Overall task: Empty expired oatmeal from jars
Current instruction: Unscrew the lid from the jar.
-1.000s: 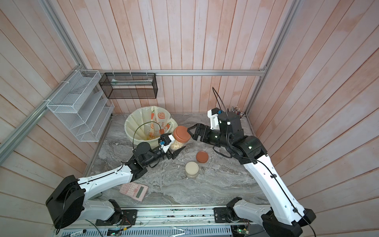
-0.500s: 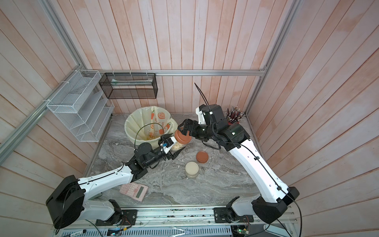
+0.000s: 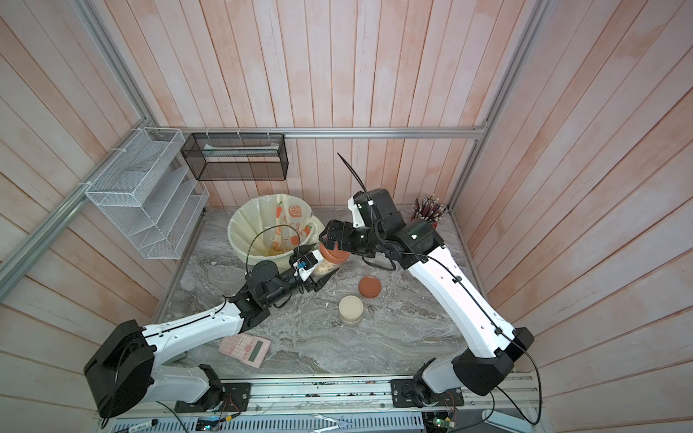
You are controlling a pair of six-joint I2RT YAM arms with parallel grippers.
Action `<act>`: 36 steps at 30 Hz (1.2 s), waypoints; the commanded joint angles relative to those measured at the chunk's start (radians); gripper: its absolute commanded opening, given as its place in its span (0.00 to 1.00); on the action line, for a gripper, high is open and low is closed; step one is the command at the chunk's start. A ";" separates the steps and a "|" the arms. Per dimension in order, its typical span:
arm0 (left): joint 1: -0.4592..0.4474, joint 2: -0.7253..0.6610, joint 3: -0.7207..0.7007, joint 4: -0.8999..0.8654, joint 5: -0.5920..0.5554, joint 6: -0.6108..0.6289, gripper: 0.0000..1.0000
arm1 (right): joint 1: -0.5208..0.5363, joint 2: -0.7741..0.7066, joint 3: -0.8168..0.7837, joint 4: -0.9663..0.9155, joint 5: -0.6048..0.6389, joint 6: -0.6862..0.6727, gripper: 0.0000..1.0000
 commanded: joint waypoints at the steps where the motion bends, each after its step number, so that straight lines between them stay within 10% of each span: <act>1: -0.002 -0.032 0.018 0.082 -0.019 0.016 0.13 | 0.011 0.011 0.033 -0.042 0.030 -0.026 0.98; 20: 0.004 -0.040 0.011 0.084 0.010 -0.032 0.13 | 0.055 0.014 0.021 -0.072 0.060 -0.078 0.77; 36: 0.057 -0.075 -0.034 0.151 0.265 -0.235 0.12 | 0.053 -0.038 -0.056 0.027 -0.160 -0.498 0.66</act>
